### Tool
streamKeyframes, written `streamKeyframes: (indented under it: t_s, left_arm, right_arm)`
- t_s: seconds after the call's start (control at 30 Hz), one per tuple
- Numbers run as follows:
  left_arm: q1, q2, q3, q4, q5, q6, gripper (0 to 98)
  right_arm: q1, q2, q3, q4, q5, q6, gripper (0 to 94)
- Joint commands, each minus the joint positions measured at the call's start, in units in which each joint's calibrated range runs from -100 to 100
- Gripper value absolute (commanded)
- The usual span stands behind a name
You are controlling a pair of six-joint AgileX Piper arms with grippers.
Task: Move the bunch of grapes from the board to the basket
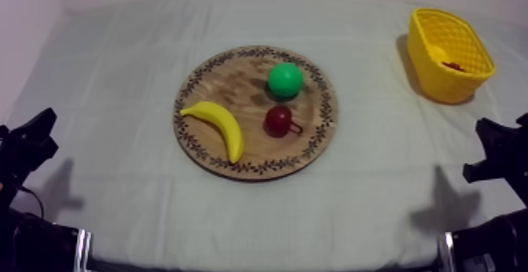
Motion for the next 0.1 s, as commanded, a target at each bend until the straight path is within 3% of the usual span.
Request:
streamKeyframes:
  t_s: [0.0, 0.07]
  left_arm:
    - [-0.03, 0.00, -0.03, 0.02, 0.02, 0.01, 0.1]
    - [-0.03, 0.00, -0.03, 0.02, 0.02, 0.01, 0.1]
  right_arm:
    - [0.05, -0.01, 0.02, 0.02, -0.18, 0.08, 0.4]
    - [0.05, -0.01, 0.02, 0.02, -0.18, 0.14, 0.4]
